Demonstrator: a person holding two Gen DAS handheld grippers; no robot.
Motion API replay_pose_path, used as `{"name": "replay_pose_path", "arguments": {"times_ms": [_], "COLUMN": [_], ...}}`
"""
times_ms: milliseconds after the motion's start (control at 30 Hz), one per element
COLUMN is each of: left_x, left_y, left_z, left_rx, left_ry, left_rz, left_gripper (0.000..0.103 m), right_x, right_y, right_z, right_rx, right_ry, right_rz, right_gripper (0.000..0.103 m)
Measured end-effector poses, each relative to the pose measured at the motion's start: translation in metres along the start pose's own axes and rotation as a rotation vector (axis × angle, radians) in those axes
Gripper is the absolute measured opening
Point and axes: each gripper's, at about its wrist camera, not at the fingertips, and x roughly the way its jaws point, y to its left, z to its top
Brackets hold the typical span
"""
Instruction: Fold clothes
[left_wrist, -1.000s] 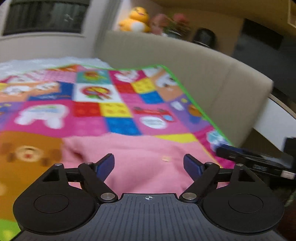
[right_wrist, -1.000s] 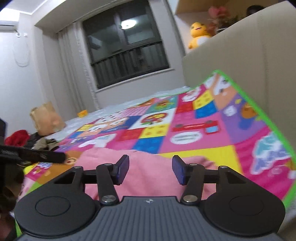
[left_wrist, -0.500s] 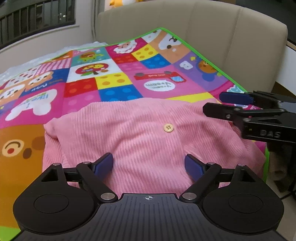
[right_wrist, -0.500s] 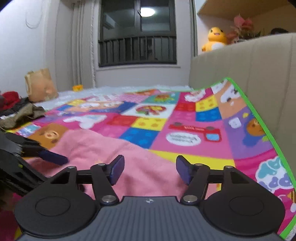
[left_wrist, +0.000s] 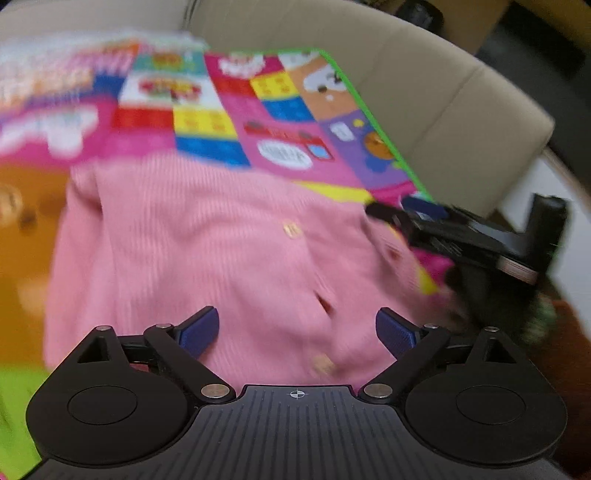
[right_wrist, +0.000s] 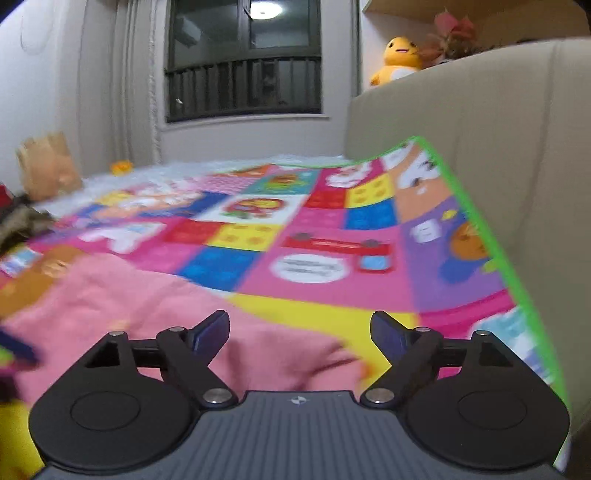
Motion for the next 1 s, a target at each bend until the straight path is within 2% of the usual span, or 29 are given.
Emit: {"name": "replay_pose_path", "arguments": {"times_ms": [100, 167, 200, 333, 433, 533, 667, 733, 800, 900, 967, 1000], "left_x": [0.001, 0.01, 0.014, 0.029, 0.038, 0.051, 0.066, 0.068, 0.069, 0.054, 0.039, 0.033], "left_y": [0.005, 0.012, 0.016, 0.029, 0.032, 0.038, 0.055, 0.066, 0.076, 0.081, 0.081, 0.078], "left_z": [-0.009, -0.009, -0.007, 0.007, 0.027, 0.054, 0.096, 0.104, 0.112, 0.101, 0.089, 0.083], "left_rx": [-0.036, -0.045, -0.057, -0.062, 0.015, 0.103, 0.123, 0.106, 0.088, 0.052, 0.022, 0.009], "left_ry": [0.035, 0.033, 0.03, 0.004, -0.027, -0.067, -0.123, -0.12, -0.115, -0.113, -0.109, -0.111], "left_rz": [-0.062, -0.033, -0.009, 0.011, 0.084, 0.187, 0.256, 0.269, 0.28, 0.279, 0.269, 0.237], "left_gripper": [0.095, 0.095, 0.091, 0.089, 0.086, 0.081, 0.081, 0.087, 0.091, 0.091, 0.091, 0.091], "right_x": [0.022, 0.03, 0.033, 0.04, 0.042, 0.029, 0.007, -0.004, -0.015, -0.032, -0.034, -0.034], "right_y": [-0.012, -0.014, -0.014, -0.014, -0.016, -0.003, 0.017, 0.027, 0.037, 0.053, 0.041, 0.031], "right_z": [-0.006, -0.008, -0.009, -0.008, -0.012, -0.018, -0.026, -0.031, -0.035, -0.041, -0.032, -0.024], "right_rx": [-0.009, -0.008, -0.008, -0.033, -0.05, -0.077, -0.118, -0.138, -0.159, -0.189, -0.114, -0.059], "right_ry": [0.069, 0.078, 0.077, 0.069, 0.089, 0.099, 0.107, 0.111, 0.116, 0.122, 0.09, 0.067], "right_rz": [-0.02, -0.017, -0.015, -0.014, -0.007, 0.046, 0.128, 0.17, 0.211, 0.273, 0.279, 0.275], "right_gripper": [0.084, 0.084, 0.084, 0.082, 0.077, 0.072, 0.055, 0.049, 0.049, 0.054, 0.071, 0.073]}}
